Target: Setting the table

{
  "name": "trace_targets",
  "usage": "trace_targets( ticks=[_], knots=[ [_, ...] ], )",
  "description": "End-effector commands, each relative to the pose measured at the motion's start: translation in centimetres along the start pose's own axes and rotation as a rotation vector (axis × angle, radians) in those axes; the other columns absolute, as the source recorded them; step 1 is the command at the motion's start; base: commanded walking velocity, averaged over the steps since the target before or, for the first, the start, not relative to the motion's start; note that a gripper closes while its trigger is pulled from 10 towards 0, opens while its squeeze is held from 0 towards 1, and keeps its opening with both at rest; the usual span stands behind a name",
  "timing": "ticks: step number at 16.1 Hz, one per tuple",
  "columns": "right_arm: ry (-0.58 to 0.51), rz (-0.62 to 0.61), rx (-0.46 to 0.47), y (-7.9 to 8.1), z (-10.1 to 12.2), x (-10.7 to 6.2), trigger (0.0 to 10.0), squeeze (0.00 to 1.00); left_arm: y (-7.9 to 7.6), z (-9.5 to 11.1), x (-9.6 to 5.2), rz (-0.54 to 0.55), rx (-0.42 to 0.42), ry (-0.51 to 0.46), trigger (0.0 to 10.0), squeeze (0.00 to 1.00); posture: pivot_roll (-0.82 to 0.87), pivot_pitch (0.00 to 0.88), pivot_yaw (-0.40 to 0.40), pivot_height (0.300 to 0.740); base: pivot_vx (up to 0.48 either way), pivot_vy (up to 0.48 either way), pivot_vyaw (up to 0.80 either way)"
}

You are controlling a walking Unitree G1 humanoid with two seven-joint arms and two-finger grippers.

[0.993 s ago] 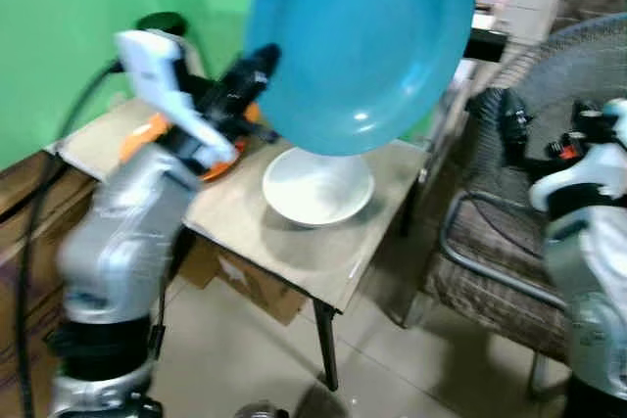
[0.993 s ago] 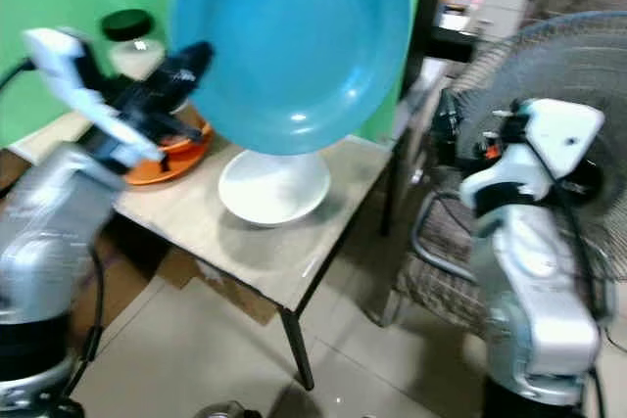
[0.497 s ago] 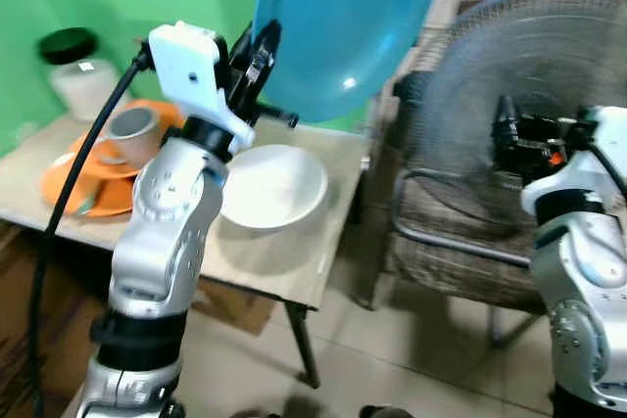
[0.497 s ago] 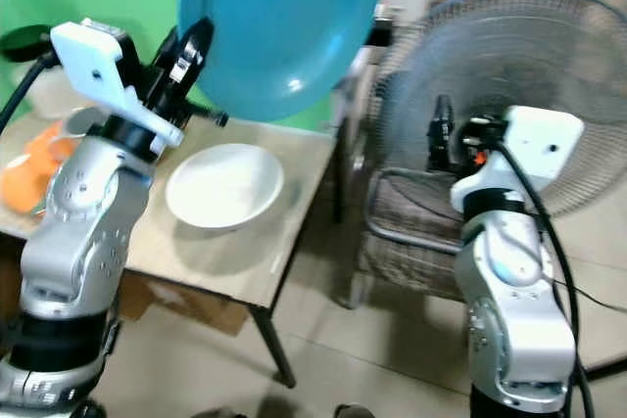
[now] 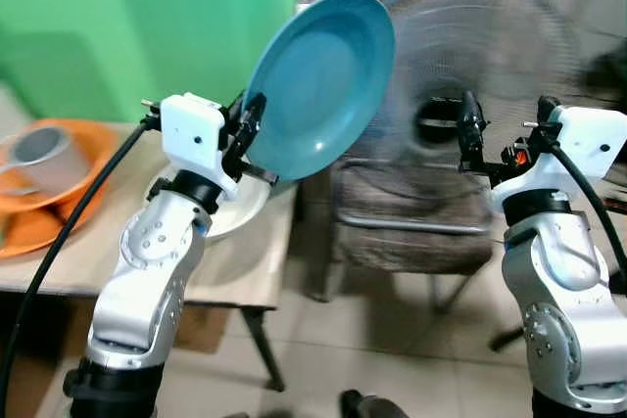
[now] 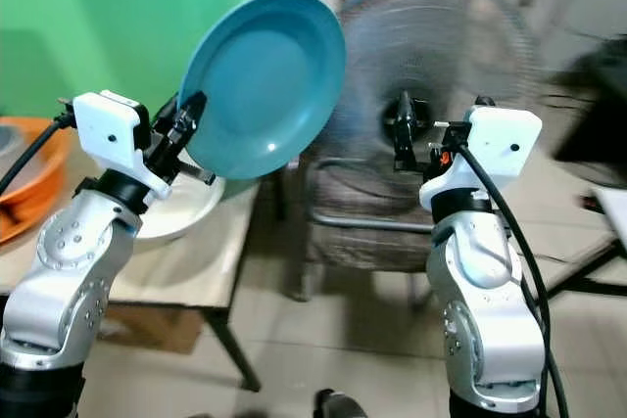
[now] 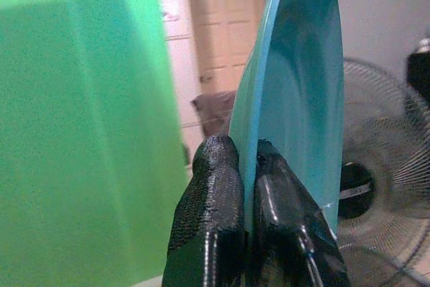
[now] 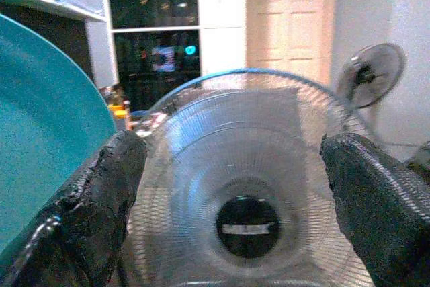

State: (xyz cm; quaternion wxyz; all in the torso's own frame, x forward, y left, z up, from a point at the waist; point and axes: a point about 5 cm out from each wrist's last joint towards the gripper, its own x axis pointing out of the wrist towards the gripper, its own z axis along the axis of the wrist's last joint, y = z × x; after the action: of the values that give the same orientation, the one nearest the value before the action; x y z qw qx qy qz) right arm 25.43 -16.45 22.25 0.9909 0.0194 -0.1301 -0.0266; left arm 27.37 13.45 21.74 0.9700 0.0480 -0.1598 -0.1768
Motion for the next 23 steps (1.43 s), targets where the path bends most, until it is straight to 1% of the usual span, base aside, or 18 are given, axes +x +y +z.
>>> trace_targets(
  ticks=[1,2,4,5,6,8,9,10,11,12,13,14,16,18,19,20,21,23],
  knots=[
    [0.001,0.014,-0.005,0.1,-0.3,-0.1,10.0,0.00,-0.1,1.3,0.0,0.012,0.016,-0.068,10.0,0.00,0.08,0.000,-0.003,0.740,0.000,0.000,-0.80],
    [-0.004,0.021,-0.015,0.3,-0.3,-0.2,10.0,0.00,-0.2,1.3,0.1,0.021,-0.006,-0.073,10.0,0.00,0.07,0.000,0.006,0.740,0.000,0.000,-0.80],
    [-0.007,0.030,-0.027,0.3,-0.3,-0.2,10.0,0.00,-0.3,1.1,0.2,0.020,-0.004,-0.067,10.0,0.00,0.07,0.000,0.008,0.740,0.000,0.000,-0.80],
    [0.008,0.043,-0.042,0.5,-0.6,-0.1,10.0,0.00,-0.2,0.4,0.1,0.047,-0.006,-0.016,10.0,0.00,0.08,0.000,0.010,0.740,0.000,0.000,-0.80],
    [0.038,0.055,-0.047,0.7,-1.1,-0.2,10.0,0.00,0.2,0.0,-0.1,0.089,-0.002,0.013,10.0,0.00,0.08,0.000,0.009,0.740,0.000,0.000,-0.80],
    [0.113,0.059,-0.061,1.0,-2.3,-0.5,10.0,0.00,1.0,-0.7,-0.6,0.133,0.020,0.050,10.0,0.00,0.07,0.000,0.013,0.740,0.000,0.000,-0.80],
    [0.126,0.061,-0.071,1.0,-2.5,-0.6,10.0,0.00,1.2,-1.0,-0.7,0.149,-0.013,0.071,10.0,0.00,0.06,0.000,0.020,0.740,0.000,0.000,-0.80],
    [0.154,0.068,-0.090,0.8,-2.8,-0.7,10.0,0.00,1.6,-1.8,-0.8,0.175,-0.007,0.112,10.0,0.00,0.05,0.000,0.025,0.740,0.000,0.000,-0.80],
    [0.171,0.058,-0.095,0.6,-3.0,-0.7,10.0,0.00,2.0,-2.5,-0.8,0.200,0.019,0.148,10.0,0.00,0.05,0.000,0.025,0.740,0.000,0.000,-0.80],
    [0.170,0.035,-0.097,0.3,-3.1,-0.6,10.0,0.00,2.3,-3.3,-0.9,0.236,0.012,0.217,10.0,0.00,0.06,0.000,0.023,0.740,0.000,0.000,-0.80],
    [0.173,0.012,-0.100,0.0,-3.3,-0.5,10.0,0.00,2.3,-3.7,-1.2,0.260,0.015,0.252,10.0,0.00,0.07,0.000,0.012,0.740,0.000,0.000,-0.80],
    [0.179,-0.002,-0.102,-0.3,-3.4,-0.4,10.0,0.00,2.1,-3.5,-1.5,0.255,0.029,0.232,10.0,0.00,0.08,0.000,0.009,0.740,0.000,0.000,-0.80],
    [0.164,0.027,-0.111,0.2,-3.1,-0.3,10.0,0.00,2.0,-2.8,-1.6,0.228,-0.004,0.186,10.0,0.00,0.05,0.000,0.021,0.740,0.000,0.000,-0.80],
    [0.160,0.047,-0.114,0.4,-3.0,-0.6,10.0,0.00,2.0,-3.1,-1.0,0.208,-0.022,0.194,10.0,0.00,0.03,0.000,0.036,0.740,0.000,0.000,-0.80],
    [0.170,0.034,-0.115,0.2,-3.4,-0.8,10.0,0.00,2.0,-3.2,-0.8,0.201,-0.007,0.198,10.0,0.00,0.03,0.000,0.045,0.740,0.000,0.000,-0.73],
    [0.174,0.012,-0.109,0.0,-3.6,-0.8,10.0,0.00,2.2,-3.1,-0.8,0.218,-0.031,0.199,10.0,0.00,0.04,0.000,0.046,0.740,0.000,0.000,0.00],
    [0.174,0.015,-0.112,0.1,-3.6,-0.8,10.0,0.00,2.5,-3.0,-0.8,0.234,-0.044,0.201,10.0,0.00,0.04,0.000,0.044,0.740,0.000,0.000,0.00],
    [0.168,0.068,-0.143,0.8,-3.6,-0.8,10.0,0.00,2.9,-3.0,-0.8,0.230,-0.021,0.194,10.0,0.00,0.03,0.000,0.054,0.740,0.133,0.000,0.00]
  ],
)
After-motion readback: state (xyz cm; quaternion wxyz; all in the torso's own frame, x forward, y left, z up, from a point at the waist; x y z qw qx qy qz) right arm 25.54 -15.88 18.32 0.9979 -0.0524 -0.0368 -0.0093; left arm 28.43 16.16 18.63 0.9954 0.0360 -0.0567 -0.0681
